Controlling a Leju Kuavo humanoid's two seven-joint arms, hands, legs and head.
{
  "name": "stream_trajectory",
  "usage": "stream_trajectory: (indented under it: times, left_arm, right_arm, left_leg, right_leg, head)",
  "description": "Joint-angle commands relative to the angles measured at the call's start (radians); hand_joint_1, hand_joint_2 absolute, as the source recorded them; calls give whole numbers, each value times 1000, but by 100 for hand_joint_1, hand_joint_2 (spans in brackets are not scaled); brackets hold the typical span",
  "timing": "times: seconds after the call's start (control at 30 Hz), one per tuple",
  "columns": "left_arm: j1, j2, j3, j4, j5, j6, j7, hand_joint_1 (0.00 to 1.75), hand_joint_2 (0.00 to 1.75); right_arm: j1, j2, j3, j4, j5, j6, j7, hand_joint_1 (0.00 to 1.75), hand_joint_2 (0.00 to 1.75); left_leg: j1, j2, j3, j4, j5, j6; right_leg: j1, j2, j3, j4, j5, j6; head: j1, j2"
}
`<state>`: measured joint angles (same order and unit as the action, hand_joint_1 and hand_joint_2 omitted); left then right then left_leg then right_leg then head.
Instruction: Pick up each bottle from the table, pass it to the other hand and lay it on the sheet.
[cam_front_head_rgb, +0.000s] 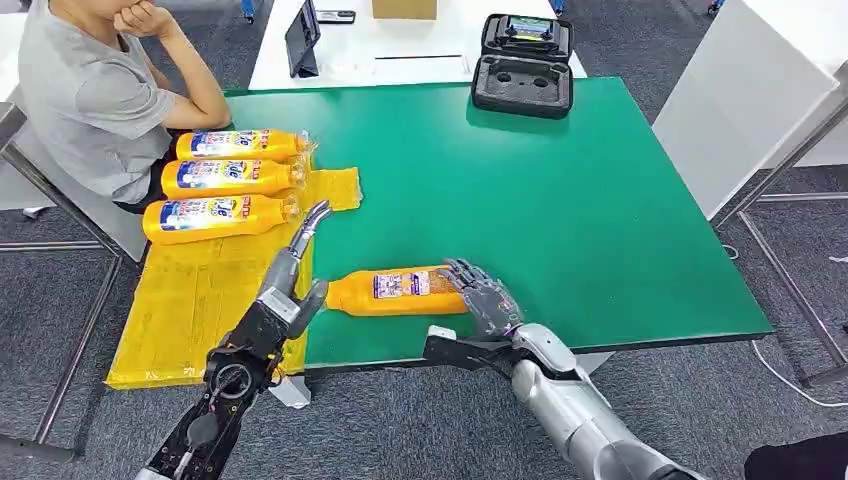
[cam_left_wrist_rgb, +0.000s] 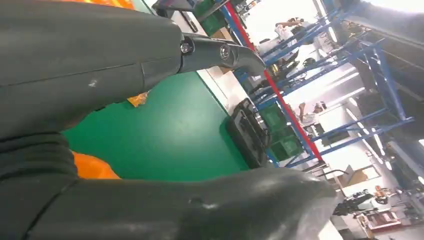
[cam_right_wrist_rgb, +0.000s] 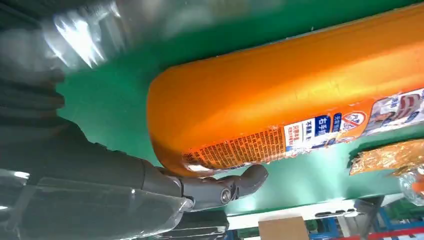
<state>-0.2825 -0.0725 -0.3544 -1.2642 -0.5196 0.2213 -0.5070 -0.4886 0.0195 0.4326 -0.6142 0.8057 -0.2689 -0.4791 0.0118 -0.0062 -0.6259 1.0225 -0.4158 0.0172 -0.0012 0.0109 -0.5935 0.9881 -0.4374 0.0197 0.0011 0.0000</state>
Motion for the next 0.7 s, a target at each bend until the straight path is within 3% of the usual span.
stream_trajectory:
  times: [0.03, 0.7]
  left_arm:
    - [-37, 1, -14, 32, -2, -17, 8, 0, 0]
    - [-62, -16, -32, 56, 7, -25, 8, 0, 0]
  right_arm:
    - [-24, -19, 28, 50, 5, -18, 1, 0, 175]
    - [19, -32, 45, -24, 71, -30, 54, 0, 175]
  left_leg:
    - [-1, 0, 5, -1, -1, 0]
    - [-1, -2, 5, -1, -1, 0]
  right_leg:
    - [-1, -1, 5, -1, -1, 0]
    - [0, -3, 5, -1, -2, 0]
  head:
    - [0, 0]
    - [0, 0]
